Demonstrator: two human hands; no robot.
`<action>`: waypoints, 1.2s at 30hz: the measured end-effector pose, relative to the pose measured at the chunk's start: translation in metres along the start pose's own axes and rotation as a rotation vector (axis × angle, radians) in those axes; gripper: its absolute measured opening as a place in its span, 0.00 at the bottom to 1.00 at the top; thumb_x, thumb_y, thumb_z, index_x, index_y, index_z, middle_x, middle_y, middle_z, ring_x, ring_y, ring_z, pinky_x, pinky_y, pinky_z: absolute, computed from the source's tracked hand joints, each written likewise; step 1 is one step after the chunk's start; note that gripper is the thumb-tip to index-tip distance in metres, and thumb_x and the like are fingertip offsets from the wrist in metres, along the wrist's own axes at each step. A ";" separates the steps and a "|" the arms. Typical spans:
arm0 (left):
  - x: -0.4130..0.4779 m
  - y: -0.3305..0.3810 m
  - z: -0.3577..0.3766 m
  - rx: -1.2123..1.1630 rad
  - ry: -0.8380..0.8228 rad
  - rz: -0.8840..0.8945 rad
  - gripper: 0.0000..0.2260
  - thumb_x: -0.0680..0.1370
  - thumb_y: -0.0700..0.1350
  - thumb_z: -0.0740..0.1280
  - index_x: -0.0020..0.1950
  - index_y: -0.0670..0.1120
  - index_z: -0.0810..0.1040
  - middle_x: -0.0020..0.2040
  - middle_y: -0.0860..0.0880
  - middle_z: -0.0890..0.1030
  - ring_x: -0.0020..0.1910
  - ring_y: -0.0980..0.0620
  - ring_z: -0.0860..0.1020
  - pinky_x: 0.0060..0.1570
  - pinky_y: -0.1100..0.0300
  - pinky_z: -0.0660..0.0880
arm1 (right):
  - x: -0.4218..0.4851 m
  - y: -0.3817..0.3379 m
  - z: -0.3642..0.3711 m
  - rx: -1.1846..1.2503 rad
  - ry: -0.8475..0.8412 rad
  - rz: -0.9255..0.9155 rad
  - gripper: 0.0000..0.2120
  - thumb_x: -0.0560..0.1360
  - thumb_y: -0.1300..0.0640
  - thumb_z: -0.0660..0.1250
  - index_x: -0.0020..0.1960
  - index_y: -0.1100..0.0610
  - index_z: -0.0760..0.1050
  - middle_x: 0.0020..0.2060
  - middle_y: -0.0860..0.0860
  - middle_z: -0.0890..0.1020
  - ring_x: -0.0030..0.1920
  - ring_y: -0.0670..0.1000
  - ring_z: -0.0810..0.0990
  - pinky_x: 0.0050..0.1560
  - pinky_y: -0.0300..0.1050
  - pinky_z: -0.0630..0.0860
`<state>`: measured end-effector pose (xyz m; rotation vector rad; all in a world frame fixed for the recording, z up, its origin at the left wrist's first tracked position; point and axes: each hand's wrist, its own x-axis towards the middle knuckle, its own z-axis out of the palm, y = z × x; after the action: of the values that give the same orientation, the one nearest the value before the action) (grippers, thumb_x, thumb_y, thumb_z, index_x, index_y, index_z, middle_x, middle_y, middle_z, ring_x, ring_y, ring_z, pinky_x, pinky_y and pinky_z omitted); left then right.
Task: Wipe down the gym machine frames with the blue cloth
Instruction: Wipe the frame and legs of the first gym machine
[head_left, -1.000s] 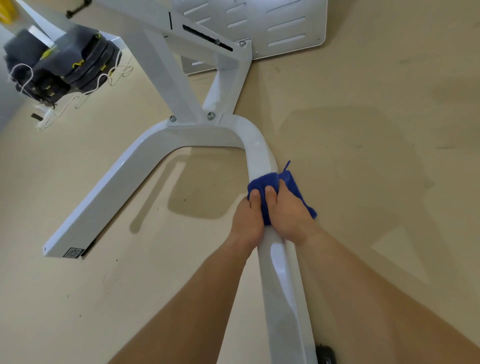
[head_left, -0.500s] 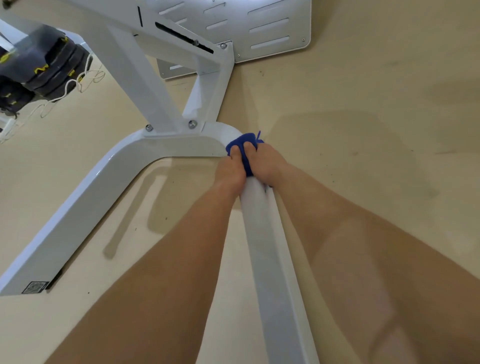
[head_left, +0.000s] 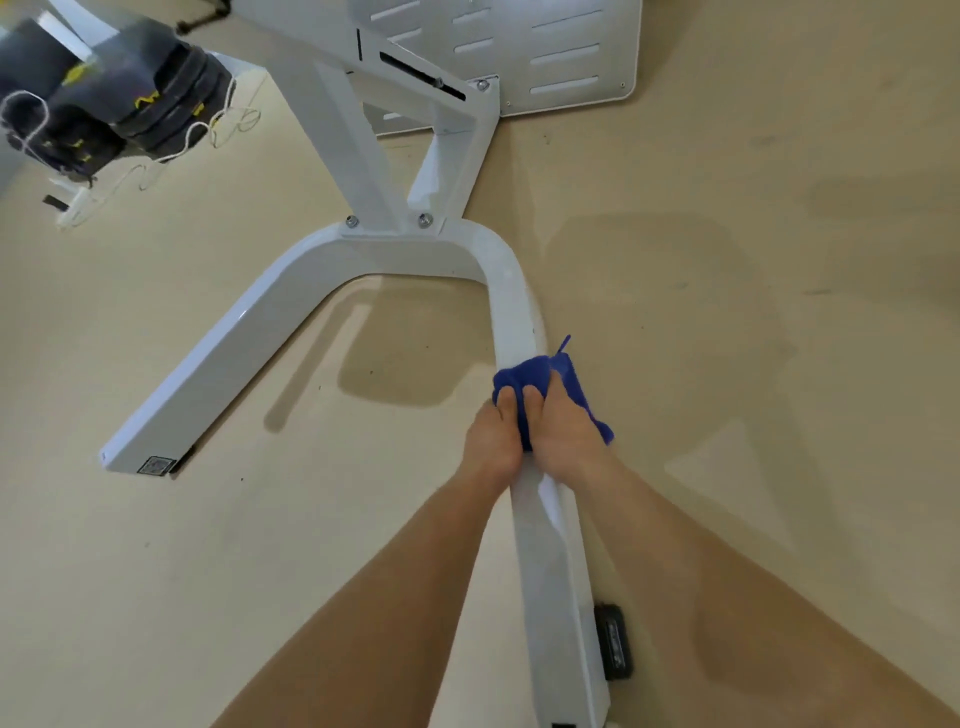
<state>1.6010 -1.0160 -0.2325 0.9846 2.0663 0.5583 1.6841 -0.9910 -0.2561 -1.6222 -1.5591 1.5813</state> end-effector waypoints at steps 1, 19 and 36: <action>-0.020 -0.009 0.002 0.005 -0.009 -0.025 0.21 0.86 0.52 0.48 0.55 0.43 0.76 0.50 0.48 0.80 0.49 0.49 0.77 0.48 0.59 0.69 | -0.022 0.007 0.002 0.013 -0.017 0.025 0.25 0.84 0.48 0.52 0.77 0.59 0.56 0.67 0.61 0.73 0.64 0.63 0.74 0.63 0.56 0.72; -0.099 -0.018 -0.006 0.294 -0.120 -0.227 0.17 0.86 0.50 0.51 0.54 0.41 0.75 0.51 0.43 0.79 0.43 0.50 0.73 0.44 0.60 0.66 | -0.108 0.028 0.011 -0.037 -0.090 0.296 0.17 0.85 0.49 0.51 0.60 0.60 0.72 0.47 0.57 0.80 0.47 0.56 0.79 0.49 0.50 0.74; 0.077 0.049 -0.010 0.050 0.101 -0.140 0.21 0.86 0.49 0.50 0.55 0.37 0.77 0.55 0.38 0.80 0.52 0.40 0.78 0.49 0.55 0.70 | 0.100 -0.029 -0.022 -0.202 -0.066 -0.050 0.22 0.85 0.50 0.49 0.74 0.60 0.62 0.58 0.59 0.78 0.47 0.55 0.77 0.45 0.46 0.68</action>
<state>1.5844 -0.9258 -0.2293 0.8471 2.2282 0.4949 1.6656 -0.8866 -0.2682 -1.6328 -1.8317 1.5069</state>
